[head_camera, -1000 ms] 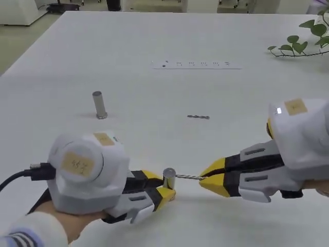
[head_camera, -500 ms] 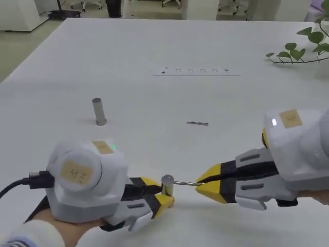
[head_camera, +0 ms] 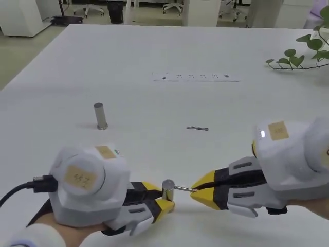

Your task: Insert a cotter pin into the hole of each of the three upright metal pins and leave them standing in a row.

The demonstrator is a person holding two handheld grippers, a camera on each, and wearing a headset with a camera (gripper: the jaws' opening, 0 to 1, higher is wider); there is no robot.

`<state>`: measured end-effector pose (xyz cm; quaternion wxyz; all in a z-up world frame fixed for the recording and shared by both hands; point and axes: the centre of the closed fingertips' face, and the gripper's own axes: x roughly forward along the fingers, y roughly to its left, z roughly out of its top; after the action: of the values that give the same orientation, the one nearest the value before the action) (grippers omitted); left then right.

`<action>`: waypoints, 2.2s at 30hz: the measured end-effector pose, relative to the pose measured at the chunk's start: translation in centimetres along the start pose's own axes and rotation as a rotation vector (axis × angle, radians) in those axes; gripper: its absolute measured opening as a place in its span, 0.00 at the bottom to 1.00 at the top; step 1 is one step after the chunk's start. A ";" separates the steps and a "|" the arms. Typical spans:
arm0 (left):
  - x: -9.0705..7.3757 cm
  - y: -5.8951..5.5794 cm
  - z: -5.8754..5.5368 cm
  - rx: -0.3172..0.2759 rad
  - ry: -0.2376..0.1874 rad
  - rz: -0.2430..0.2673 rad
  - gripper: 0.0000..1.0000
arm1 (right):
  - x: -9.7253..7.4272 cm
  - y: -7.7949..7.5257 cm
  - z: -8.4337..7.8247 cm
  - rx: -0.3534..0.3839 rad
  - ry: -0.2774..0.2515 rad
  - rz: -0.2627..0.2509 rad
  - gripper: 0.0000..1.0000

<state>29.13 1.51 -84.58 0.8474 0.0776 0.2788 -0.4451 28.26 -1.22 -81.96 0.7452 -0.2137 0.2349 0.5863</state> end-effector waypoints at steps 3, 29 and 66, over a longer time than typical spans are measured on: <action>0.0 0.0 0.0 -0.001 0.000 -0.001 0.11 | 0.6 -0.2 0.3 -0.002 -0.006 0.003 0.04; 0.0 -0.2 0.0 -0.026 -0.003 -0.006 0.11 | 0.1 -0.1 0.7 0.095 -0.045 0.005 0.05; 0.1 -0.2 0.0 -0.036 -0.006 -0.010 0.12 | 0.3 -0.3 1.1 0.097 -0.049 -0.015 0.15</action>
<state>29.01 1.33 -84.61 0.8473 0.0599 0.2847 -0.4443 28.69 -0.38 -81.31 0.7646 -0.1648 0.2430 0.5738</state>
